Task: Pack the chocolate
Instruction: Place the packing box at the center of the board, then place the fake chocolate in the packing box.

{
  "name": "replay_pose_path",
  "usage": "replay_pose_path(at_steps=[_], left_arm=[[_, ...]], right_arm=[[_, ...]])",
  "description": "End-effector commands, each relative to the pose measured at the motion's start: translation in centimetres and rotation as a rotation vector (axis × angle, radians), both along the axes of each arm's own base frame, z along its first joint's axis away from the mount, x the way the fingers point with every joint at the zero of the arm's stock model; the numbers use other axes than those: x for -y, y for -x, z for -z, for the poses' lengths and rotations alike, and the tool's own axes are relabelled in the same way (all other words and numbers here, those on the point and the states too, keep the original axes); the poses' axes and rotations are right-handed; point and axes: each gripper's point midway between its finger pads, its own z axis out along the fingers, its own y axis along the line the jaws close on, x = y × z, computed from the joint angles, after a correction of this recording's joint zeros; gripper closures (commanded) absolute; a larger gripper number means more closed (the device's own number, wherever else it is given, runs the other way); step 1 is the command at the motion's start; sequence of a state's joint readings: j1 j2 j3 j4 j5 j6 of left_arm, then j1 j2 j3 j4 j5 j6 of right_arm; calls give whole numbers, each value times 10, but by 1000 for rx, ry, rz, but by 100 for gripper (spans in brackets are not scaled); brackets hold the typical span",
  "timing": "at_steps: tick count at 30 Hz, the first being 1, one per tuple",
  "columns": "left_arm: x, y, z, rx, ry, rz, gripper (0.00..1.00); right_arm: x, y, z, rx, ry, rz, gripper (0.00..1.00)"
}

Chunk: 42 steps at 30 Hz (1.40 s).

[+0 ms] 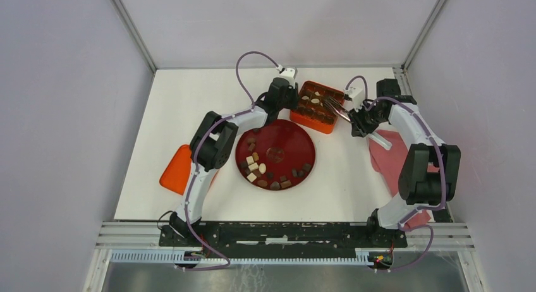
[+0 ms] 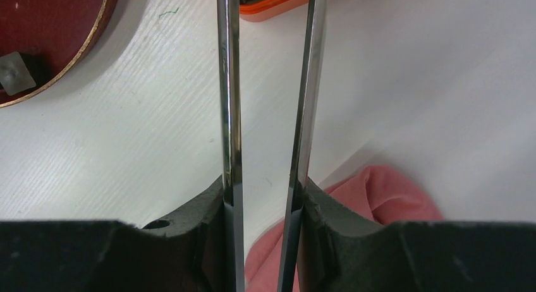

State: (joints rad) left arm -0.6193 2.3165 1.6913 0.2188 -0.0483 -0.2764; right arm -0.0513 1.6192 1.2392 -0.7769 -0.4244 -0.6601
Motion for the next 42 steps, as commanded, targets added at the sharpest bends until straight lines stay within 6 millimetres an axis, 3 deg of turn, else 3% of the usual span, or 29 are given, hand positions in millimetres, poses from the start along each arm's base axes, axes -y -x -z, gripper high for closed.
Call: replay_pose_path(at_steps=[1, 7, 9, 14, 19, 25, 32, 42], left_arm=[[17, -11, -51, 80, 121, 1, 60], [2, -2, -69, 88, 161, -14, 46], [-8, 2, -89, 121, 178, -16, 45], [-43, 17, -123, 217, 109, 4, 43], [-88, 31, -137, 322, -19, -93, 39], [-110, 36, -116, 290, -116, -144, 38], [-119, 39, -113, 283, -138, -171, 38], [-120, 40, -110, 277, -140, -174, 38]], right_arm=[[-5, -6, -4, 13, 6, -30, 100], [-8, -13, 3, -5, 24, -29, 99], [-8, -18, 6, -13, 27, -24, 99], [-6, -26, 13, -29, 48, -13, 97], [-4, -31, 14, -29, 59, 7, 94], [-3, -32, 19, -44, 60, 10, 82], [-15, -30, 18, -44, 55, -21, 67], [-11, -35, 18, -31, 73, -1, 59]])
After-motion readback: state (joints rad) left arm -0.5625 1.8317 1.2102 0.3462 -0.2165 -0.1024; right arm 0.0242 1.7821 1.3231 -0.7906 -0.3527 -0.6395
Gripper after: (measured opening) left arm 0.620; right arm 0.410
